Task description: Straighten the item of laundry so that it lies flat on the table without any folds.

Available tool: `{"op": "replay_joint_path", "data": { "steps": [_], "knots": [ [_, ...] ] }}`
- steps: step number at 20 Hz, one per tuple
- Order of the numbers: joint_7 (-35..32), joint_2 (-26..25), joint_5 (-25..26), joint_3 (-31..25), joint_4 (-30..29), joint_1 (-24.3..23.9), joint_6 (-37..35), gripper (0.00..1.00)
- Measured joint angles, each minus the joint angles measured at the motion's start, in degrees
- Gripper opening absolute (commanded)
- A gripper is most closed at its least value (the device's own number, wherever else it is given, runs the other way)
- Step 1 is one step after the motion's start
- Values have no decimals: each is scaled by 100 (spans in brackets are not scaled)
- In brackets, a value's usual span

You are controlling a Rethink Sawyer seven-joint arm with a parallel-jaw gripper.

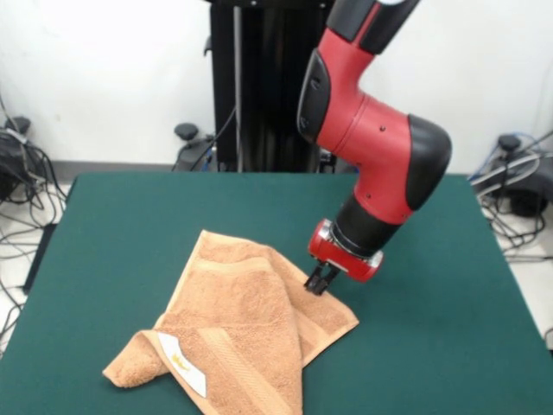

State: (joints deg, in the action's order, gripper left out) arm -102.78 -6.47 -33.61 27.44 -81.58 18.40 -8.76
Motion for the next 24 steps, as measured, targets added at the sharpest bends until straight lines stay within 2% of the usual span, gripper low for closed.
{"op": "replay_joint_path", "data": {
  "steps": [24],
  "knots": [
    [0, -149, -1, 199, 133, -5, 192, 0]
  ]
}}
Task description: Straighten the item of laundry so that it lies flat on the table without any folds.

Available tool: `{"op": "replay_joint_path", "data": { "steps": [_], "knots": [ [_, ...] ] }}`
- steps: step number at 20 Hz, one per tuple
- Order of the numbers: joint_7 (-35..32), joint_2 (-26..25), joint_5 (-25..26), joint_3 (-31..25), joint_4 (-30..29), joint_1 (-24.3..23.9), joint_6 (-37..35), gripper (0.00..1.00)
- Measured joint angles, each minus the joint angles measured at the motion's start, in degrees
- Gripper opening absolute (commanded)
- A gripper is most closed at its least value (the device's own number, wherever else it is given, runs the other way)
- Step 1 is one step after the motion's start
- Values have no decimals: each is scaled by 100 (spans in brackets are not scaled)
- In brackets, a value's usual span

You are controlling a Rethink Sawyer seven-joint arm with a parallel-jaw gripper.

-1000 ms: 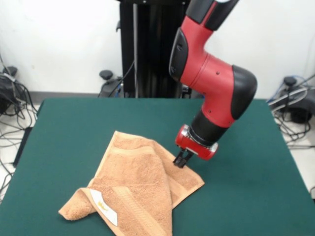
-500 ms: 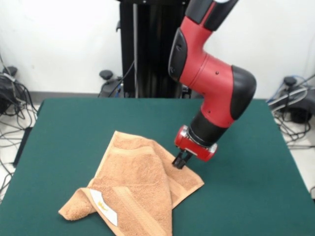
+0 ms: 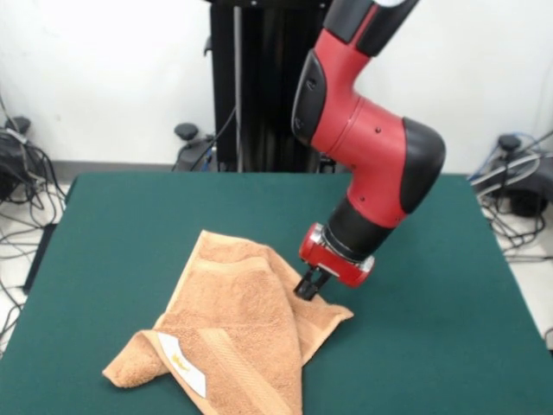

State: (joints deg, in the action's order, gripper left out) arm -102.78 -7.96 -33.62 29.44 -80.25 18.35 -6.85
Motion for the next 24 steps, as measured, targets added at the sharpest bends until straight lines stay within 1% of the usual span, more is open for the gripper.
{"op": "replay_joint_path", "data": {
  "steps": [12, 20, 24],
  "knots": [
    [0, -173, -75, 175, 102, 40, 179, 0],
    [-1, -170, -172, 175, 100, 44, 199, 0],
    [-1, -121, -309, 174, 100, 67, 198, 0]
  ]
}}
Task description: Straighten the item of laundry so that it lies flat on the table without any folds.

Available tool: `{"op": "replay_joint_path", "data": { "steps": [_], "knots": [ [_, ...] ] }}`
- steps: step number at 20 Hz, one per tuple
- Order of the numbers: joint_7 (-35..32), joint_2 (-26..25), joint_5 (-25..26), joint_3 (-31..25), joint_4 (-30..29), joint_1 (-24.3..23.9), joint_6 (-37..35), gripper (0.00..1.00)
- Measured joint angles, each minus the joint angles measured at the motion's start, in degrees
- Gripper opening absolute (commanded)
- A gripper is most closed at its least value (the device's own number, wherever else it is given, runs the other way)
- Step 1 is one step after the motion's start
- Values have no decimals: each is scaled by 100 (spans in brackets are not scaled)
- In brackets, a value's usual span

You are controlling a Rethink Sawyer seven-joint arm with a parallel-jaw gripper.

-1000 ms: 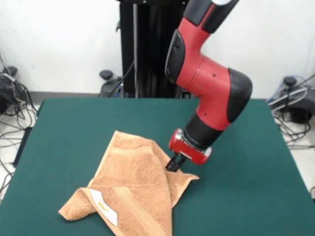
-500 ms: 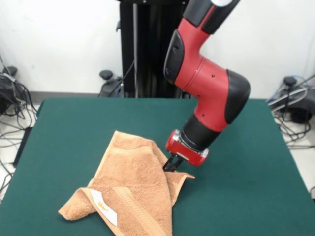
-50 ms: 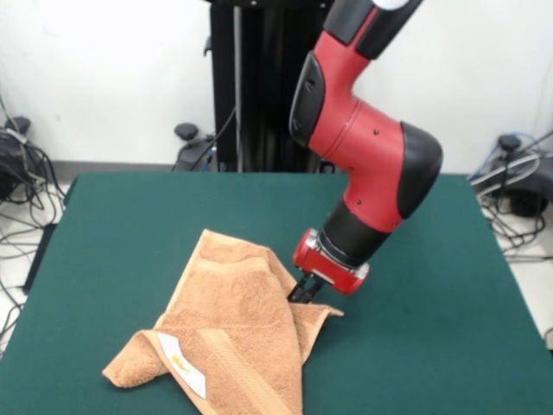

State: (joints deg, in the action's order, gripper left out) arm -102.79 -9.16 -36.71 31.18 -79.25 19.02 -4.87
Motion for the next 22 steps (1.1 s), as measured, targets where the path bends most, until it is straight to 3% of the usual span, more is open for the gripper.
{"op": "replay_joint_path", "data": {
  "steps": [15, 22],
  "knots": [
    [0, 1050, -29, -248, -354, -226, -19, 0],
    [0, 1252, -26, -305, -355, -245, -20, 0]
  ]
}}
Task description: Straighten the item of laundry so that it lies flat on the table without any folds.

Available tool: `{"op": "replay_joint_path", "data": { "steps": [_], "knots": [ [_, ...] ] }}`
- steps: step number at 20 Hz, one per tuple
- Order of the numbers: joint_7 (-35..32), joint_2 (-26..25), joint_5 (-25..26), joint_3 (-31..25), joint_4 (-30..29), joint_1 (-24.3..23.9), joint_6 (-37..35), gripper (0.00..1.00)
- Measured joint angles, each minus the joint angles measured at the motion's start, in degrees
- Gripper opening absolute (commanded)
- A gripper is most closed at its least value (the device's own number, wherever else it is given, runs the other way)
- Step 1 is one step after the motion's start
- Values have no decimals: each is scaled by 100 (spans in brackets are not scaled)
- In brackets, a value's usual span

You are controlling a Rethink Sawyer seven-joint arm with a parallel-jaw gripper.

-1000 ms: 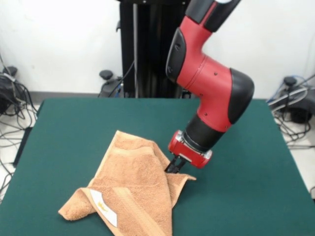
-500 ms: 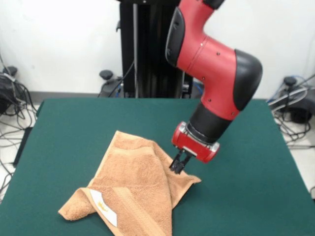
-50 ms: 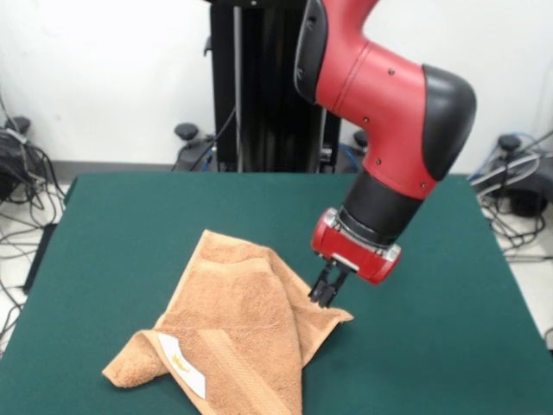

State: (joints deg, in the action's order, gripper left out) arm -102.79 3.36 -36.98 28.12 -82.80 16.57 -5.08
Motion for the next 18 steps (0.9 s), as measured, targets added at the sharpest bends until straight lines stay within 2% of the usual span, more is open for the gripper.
{"op": "replay_joint_path", "data": {
  "steps": [3, 6, 10, 13, 16, 18],
  "knots": [
    [0, 38, 72, -7, 0, -39, 0, 0],
    [1, 215, 505, -132, -83, -337, 0, 0],
    [11, 905, 1865, -644, -479, -1609, -2, 0],
    [39, 1398, 2909, -1002, -667, -2828, 2, 0],
    [128, 1765, 3751, -1353, -672, -4003, -34, 0],
    [215, 1879, 4046, -1505, -640, -4452, -59, 0]
  ]
}}
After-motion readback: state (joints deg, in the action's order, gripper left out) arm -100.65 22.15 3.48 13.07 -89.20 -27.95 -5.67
